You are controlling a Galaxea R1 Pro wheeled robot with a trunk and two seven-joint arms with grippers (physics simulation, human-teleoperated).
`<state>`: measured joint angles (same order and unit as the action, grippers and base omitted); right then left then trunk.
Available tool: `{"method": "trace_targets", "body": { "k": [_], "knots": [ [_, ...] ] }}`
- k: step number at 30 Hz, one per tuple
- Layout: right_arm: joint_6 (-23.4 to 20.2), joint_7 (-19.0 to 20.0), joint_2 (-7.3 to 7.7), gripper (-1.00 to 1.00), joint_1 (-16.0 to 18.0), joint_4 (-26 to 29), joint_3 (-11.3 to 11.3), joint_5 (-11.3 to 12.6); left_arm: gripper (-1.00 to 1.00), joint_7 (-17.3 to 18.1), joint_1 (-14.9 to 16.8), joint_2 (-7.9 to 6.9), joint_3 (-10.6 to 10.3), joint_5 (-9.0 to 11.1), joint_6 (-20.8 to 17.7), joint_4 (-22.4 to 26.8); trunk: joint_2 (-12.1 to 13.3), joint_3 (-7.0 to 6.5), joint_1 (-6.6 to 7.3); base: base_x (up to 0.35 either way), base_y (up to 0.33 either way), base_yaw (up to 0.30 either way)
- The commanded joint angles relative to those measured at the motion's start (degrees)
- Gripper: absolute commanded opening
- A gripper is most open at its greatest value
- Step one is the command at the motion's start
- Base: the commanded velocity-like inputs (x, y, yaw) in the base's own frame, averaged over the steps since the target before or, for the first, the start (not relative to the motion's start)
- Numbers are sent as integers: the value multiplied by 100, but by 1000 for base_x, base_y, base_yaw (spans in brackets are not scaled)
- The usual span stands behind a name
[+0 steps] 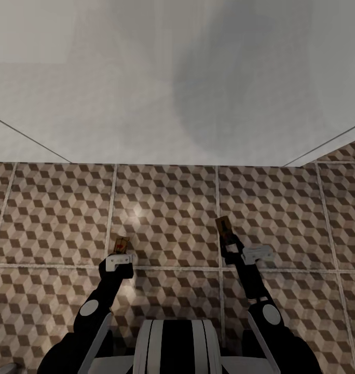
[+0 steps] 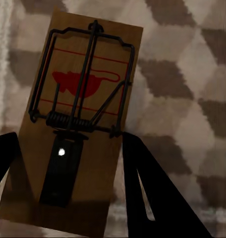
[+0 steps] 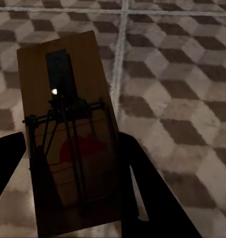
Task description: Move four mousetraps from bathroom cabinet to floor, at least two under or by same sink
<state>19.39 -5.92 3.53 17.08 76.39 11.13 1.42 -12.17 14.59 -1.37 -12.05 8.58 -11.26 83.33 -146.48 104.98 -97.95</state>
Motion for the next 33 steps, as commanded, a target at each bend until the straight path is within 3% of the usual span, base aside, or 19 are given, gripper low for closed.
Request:
{"method": "trace_targets", "body": {
  "k": [1, 5, 13, 17, 22, 25, 33],
  "knots": [
    [-86, -41, 7, -100, 76, 39, 21, 16, -100, -56, 10, 65, -17, 29, -145, 16, -1, 2, 1, 0, 0, 0],
    [-555, -41, 1, -100, 286, 290, 21, 16, -100, -64, 199, 222, -10, 11, -405, 8, -1, 2, 1, 0, 0, 0],
    [-1070, -40, -53, -100, 658, 388, 21, 24, -100, -75, 916, 251, 19, 5, -617, -420, -1, 2, 1, 0, 0, 0],
    [-1466, -34, -231, -100, 953, 391, 21, 12, -100, -73, 1452, 237, 368, -2, -697, -743, -1, 2, 1, 0, 0, 0],
    [-1643, -33, -283, -100, 1211, 377, 34, 8, -100, -64, 1760, 195, 528, -27, -747, -1047, -1, 2, 1, 0, 0, 0],
    [-1605, -28, -289, -100, 1243, 359, 66, 7, -100, -39, 1798, -32, 533, -22, -728, -922, -1, 2, 1, 0, 0, 0],
    [-1286, -24, -275, -100, 1254, 335, 81, 15, -100, -23, 1813, -172, 504, -17, -728, 87, -1, 2, 1, 0, 0, 0]
  ]
}}
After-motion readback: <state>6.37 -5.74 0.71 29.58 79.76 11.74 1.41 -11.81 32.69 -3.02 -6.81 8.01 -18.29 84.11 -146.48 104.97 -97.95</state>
